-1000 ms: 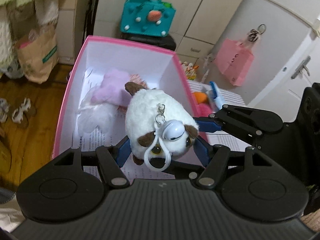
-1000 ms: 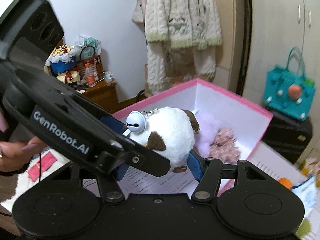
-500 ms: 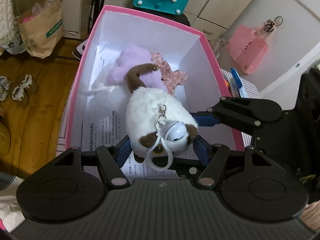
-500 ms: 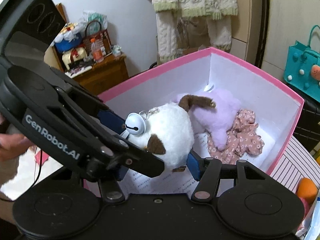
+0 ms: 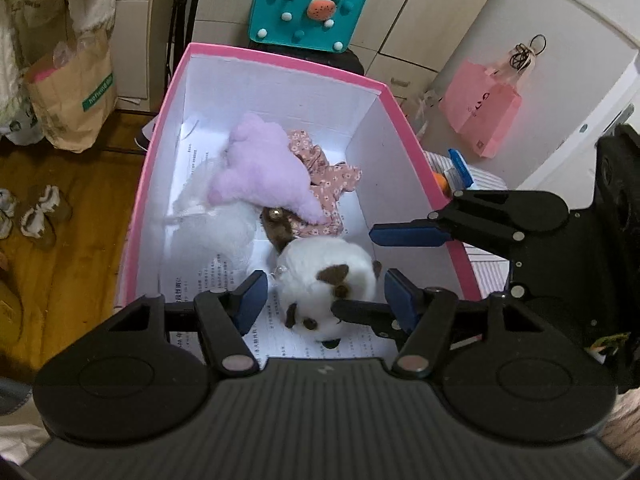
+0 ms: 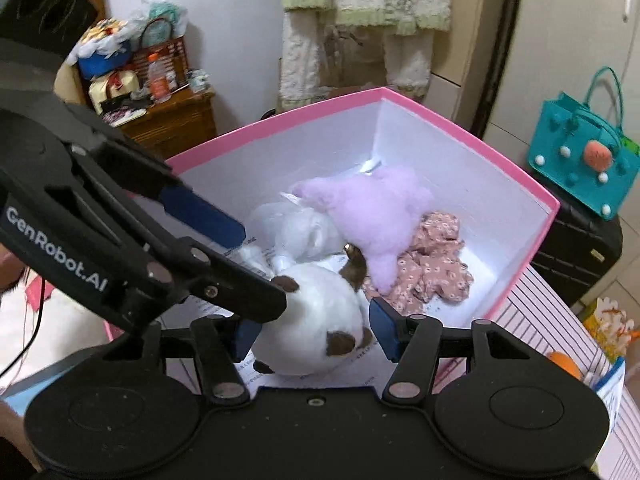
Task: Organize soft objects
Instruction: 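Withdraw the left gripper from the box toward the table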
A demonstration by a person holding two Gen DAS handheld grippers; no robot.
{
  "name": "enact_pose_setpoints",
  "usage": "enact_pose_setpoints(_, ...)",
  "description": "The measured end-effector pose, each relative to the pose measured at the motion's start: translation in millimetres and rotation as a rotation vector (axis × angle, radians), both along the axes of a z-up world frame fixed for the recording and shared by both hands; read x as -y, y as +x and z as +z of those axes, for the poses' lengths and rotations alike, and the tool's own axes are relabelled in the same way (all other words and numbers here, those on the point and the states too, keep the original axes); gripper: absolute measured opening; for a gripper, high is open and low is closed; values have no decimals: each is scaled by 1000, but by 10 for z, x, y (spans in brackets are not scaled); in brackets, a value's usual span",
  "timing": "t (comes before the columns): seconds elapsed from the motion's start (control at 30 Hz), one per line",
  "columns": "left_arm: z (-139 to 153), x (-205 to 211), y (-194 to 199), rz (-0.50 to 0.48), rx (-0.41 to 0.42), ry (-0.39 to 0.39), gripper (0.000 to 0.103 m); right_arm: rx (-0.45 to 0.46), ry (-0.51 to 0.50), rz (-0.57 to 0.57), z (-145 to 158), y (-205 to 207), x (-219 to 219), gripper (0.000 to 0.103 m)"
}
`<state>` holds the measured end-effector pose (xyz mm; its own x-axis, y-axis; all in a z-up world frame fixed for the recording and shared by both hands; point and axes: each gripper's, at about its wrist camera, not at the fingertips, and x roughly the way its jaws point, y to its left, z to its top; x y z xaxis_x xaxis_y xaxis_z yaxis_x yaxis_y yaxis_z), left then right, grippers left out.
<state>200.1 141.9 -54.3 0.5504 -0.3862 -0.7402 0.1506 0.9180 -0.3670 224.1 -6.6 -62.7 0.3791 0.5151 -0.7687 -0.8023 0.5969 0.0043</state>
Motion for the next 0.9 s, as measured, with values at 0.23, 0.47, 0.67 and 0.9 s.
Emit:
enact_pose_setpoints(0.23, 39, 34, -74, 11, 35, 18, 59, 136, -40, -27, 122, -233, 112, 63)
enact_pose_setpoints(0.47, 231, 50, -342, 8, 68, 79, 60, 65, 88, -65, 367, -370, 501, 63)
enact_pose_setpoints(0.67, 435, 89, -615, 2, 96, 139, 60, 1, 154, -62, 523, -526, 717, 63)
enact_pose_setpoints(0.9, 665, 249, -933, -42, 114, 185, 61, -5, 184, -36, 742, -766, 851, 63)
